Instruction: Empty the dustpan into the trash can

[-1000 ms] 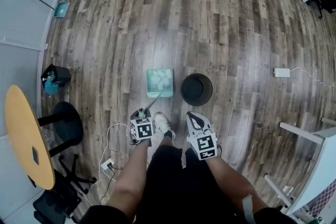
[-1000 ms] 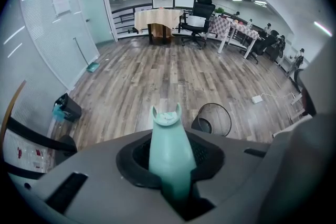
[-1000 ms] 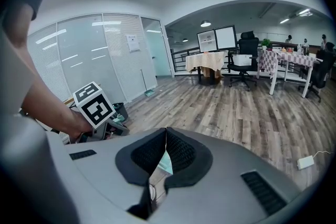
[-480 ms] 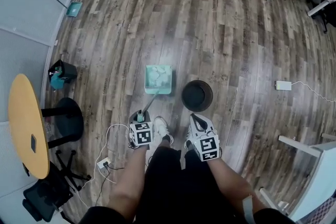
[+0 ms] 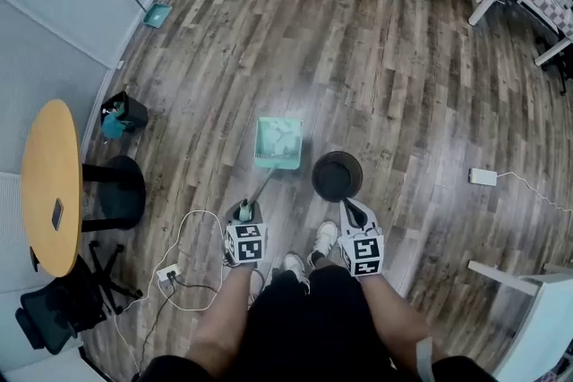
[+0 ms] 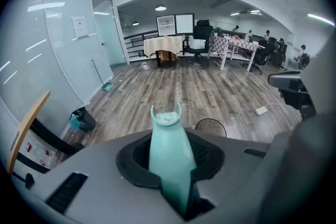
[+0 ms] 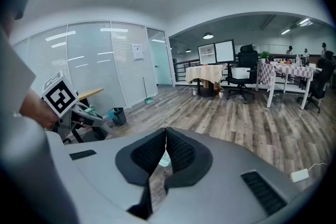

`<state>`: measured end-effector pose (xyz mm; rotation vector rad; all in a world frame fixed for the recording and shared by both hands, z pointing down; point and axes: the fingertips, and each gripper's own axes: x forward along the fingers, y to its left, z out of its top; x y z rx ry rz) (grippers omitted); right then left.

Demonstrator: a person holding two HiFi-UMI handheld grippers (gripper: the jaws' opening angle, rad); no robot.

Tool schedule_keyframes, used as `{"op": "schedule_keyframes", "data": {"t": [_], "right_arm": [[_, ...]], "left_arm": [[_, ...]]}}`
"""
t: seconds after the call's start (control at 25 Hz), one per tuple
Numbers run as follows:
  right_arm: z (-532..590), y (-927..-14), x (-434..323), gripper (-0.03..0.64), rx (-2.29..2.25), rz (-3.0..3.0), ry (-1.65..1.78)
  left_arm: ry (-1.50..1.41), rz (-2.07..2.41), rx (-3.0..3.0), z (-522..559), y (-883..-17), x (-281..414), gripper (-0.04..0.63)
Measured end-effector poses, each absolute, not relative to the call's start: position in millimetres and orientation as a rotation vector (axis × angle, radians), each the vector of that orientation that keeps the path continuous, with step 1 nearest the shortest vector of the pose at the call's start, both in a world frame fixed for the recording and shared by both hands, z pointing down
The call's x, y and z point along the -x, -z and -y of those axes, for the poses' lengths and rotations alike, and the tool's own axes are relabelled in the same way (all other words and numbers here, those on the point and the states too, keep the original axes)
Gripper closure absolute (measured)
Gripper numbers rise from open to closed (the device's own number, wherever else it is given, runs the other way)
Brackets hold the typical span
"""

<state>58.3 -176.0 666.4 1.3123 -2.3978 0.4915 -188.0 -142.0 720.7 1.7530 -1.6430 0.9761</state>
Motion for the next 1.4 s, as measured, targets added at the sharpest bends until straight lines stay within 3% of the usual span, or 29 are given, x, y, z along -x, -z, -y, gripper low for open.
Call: {"op": "schedule_keyframes", "data": {"t": [0.8,1.4], "right_arm": [[28.0,-608.2,-82.3,0.592,-1.562,2.340,-0.364],[-27.9,-585.9,-81.8,0.592,-1.577,2.350,-0.412]], "left_arm": [[-0.926,1.675,-2.033,15.5,-650.0,180.6,0.500],[-1.143,1.655,-2.258,-21.9,-612.0,154.7,0.500]]}}
